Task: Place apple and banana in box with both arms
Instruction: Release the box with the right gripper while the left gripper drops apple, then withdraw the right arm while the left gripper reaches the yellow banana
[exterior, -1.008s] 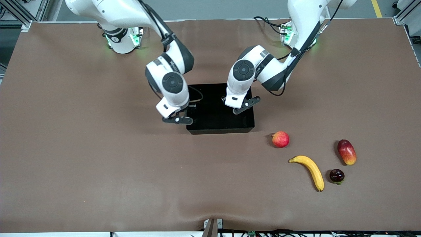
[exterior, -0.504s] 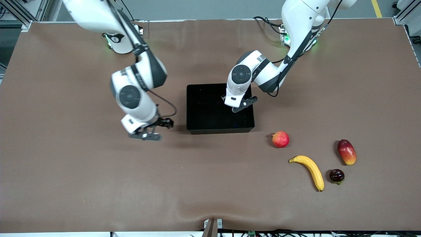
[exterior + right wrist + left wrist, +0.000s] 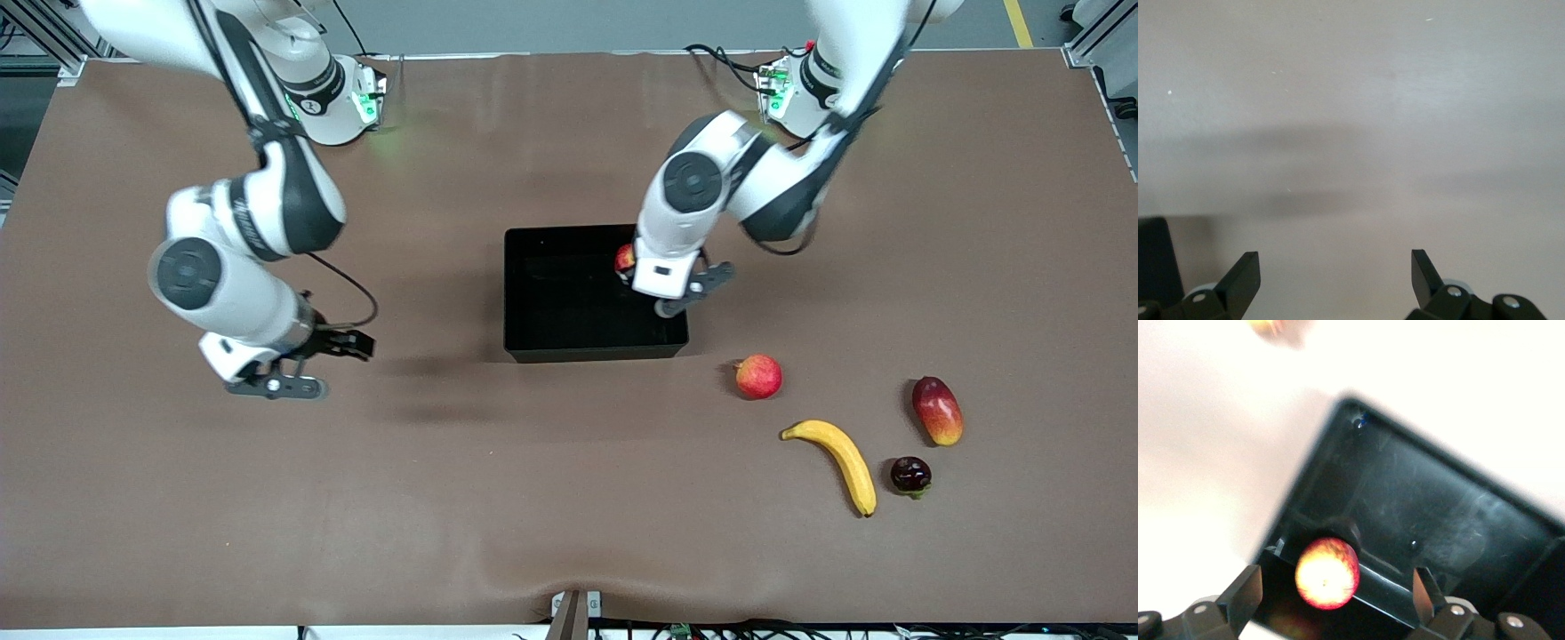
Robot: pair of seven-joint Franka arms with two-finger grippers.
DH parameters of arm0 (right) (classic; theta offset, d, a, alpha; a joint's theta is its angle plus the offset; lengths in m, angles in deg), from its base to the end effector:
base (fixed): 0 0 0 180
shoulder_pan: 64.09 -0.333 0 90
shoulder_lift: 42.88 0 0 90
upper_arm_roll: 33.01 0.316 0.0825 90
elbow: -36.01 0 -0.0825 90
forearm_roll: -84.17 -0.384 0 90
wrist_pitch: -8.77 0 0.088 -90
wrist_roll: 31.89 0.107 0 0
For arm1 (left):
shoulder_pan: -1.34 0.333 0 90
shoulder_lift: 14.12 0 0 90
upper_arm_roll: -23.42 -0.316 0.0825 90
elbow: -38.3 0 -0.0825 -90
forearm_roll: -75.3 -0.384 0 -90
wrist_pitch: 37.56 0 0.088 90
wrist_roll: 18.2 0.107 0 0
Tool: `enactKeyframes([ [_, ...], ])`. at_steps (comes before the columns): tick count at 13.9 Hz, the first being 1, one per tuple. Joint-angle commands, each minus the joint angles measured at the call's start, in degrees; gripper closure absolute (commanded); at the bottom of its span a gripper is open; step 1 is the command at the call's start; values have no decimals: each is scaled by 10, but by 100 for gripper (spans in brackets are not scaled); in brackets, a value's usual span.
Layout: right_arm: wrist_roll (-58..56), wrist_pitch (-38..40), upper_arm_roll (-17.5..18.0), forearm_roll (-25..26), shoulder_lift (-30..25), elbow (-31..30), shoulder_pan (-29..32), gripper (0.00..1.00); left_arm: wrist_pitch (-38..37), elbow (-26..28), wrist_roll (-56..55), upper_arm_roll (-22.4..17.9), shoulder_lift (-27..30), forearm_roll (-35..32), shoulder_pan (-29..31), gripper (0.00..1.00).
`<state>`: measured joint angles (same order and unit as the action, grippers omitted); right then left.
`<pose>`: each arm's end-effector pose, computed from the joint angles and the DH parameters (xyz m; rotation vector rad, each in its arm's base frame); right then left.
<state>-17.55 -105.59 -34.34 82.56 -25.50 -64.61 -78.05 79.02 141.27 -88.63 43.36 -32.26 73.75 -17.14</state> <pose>0.6160 0.1409 0.3902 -3.1362 0.0649 0.1034 0.5010 -0.3766 0.3770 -3.0156 -0.8649 0.1606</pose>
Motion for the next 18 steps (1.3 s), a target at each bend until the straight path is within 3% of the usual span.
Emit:
enactKeyframes([
  [1,-75,58,12,1,-59,-12,53,0,-53,-58,48,-1,6,-12,70,0],
  [4,-175,95,0,1,-110,-10,91,0,-37,-54,121,1,-9,-61,170,0],
  [7,-255,106,-1,1,-152,-5,142,0,64,-52,106,-1,-95,-99,221,0],
  [9,-286,175,4,0,-180,11,175,0,134,-53,104,-2,-152,-118,243,0],
  [12,-267,222,5,-1,-212,18,181,0,193,-67,97,-30,-193,-144,248,0],
  [18,-145,263,-5,-34,-218,22,170,0,232,-120,59,-31,-250,-147,246,0],
])
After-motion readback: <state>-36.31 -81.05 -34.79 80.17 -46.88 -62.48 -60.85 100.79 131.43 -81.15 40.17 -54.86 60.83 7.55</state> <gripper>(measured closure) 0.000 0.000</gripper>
